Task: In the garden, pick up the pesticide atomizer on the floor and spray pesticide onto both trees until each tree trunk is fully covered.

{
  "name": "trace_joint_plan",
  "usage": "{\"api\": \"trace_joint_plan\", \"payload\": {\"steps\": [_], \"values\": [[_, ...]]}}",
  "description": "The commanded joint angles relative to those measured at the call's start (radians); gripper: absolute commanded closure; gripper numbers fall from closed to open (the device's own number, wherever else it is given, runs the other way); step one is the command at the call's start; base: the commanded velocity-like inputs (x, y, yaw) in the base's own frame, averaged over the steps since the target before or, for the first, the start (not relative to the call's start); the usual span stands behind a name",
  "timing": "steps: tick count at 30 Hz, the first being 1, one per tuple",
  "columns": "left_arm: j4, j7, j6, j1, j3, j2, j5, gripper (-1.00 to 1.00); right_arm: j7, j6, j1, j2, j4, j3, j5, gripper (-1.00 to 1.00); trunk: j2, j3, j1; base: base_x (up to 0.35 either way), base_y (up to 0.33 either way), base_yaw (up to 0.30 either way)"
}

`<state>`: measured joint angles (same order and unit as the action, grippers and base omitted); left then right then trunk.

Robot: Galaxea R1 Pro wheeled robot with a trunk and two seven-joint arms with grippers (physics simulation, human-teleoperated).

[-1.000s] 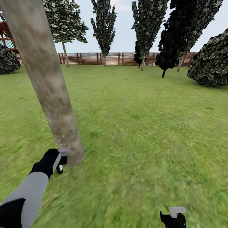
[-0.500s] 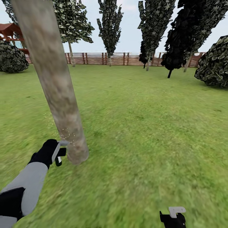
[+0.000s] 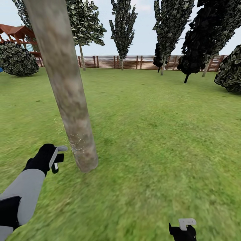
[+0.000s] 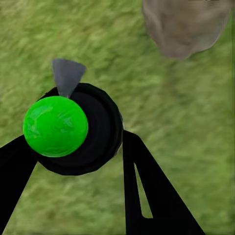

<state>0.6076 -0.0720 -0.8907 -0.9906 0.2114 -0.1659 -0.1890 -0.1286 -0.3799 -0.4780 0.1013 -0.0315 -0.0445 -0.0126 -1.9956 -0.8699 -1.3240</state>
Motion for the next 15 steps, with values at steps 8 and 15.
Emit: {"api": "trace_joint_plan", "payload": {"steps": [8,15], "values": [[0.001,0.000,-0.004,0.000,-0.074,0.006,-0.004,1.00,-0.005,-0.002,-0.001,0.000,0.001,-0.005,-0.002,-1.00,0.000,-0.001,0.000,0.126,-0.218,0.000],[-0.001,0.002,-0.004,0.000,-0.073,0.006,0.002,1.00,-0.005,-0.002,-0.001,0.000,0.001,-0.005,-0.001,-1.00,0.000,-0.001,0.000,0.084,-0.268,0.179]]}}
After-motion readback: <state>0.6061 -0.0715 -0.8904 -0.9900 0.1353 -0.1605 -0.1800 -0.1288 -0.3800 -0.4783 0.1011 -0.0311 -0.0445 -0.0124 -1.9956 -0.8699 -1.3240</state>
